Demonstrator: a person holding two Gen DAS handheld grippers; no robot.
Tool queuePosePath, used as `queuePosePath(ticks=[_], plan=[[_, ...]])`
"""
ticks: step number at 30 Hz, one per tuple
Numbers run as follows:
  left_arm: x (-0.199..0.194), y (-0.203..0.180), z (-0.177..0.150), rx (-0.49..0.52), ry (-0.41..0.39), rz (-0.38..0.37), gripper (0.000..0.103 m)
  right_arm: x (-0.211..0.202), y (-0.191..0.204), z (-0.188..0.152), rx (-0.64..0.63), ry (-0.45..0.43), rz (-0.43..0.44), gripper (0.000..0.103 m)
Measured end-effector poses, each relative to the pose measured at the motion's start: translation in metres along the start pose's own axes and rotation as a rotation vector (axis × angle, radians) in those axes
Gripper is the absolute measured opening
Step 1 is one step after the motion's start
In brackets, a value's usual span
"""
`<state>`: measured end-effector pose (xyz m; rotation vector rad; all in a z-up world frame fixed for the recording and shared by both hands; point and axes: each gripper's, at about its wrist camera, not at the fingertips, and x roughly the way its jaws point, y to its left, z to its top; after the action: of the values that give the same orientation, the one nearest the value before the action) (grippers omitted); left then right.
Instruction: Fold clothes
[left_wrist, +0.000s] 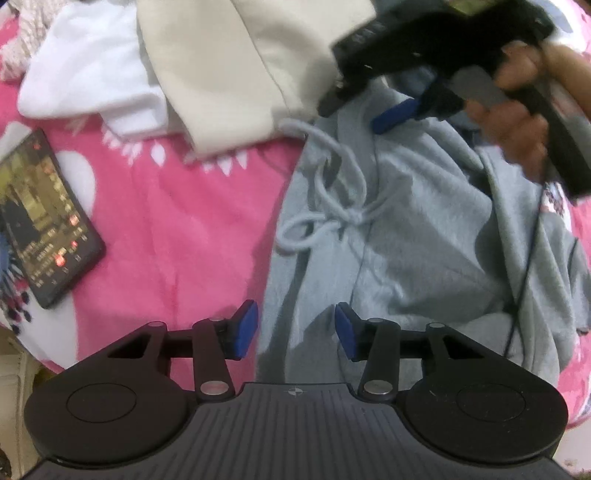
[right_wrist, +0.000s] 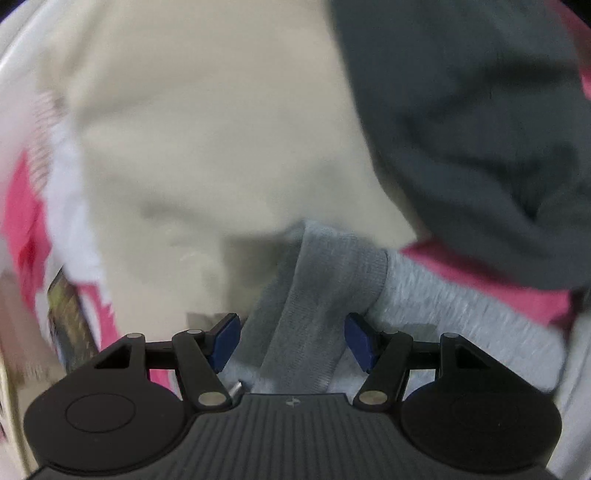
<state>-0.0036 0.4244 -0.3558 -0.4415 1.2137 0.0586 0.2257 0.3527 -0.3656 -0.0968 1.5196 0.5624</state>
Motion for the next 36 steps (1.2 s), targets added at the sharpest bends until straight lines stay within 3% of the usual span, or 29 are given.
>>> queuePosePath(ticks=[9,13,17,21,25,27,33,35,36], plan=[[-0.015,-0.003,-0.005,0.033,-0.063,-0.111,0.045,0.002,-0.005,-0.007,0.048,0.055,-0.079,0.05],[-0.018,-0.006,-0.002,0.059,-0.103,-0.051,0.045,0.01,-0.002,-0.005,0.049,0.082,-0.11,0.051],[-0.035,-0.016,0.006,0.123,-0.21,0.017,0.048,0.017,0.002,-0.008,0.022,0.097,-0.144,0.052],[-0.025,-0.024,0.016,0.173,-0.156,-0.004,0.048,0.014,0.003,-0.015,0.002,0.088,-0.142,0.048],[-0.005,-0.025,0.015,0.206,-0.093,-0.033,0.047,0.004,-0.002,-0.024,0.037,0.079,-0.114,0.031],[0.003,-0.021,0.013,0.188,-0.064,-0.054,0.047,0.001,-0.005,-0.029,0.06,0.076,-0.104,0.029],[0.021,-0.008,0.017,0.091,-0.028,-0.074,0.047,0.006,-0.005,-0.036,0.079,0.095,-0.098,0.03],[0.023,-0.006,0.019,0.048,-0.032,-0.081,0.047,0.009,0.0,-0.035,0.051,0.122,-0.107,0.035],[0.024,-0.006,0.019,0.041,-0.036,-0.082,0.047,0.01,0.003,-0.035,0.034,0.134,-0.106,0.044]])
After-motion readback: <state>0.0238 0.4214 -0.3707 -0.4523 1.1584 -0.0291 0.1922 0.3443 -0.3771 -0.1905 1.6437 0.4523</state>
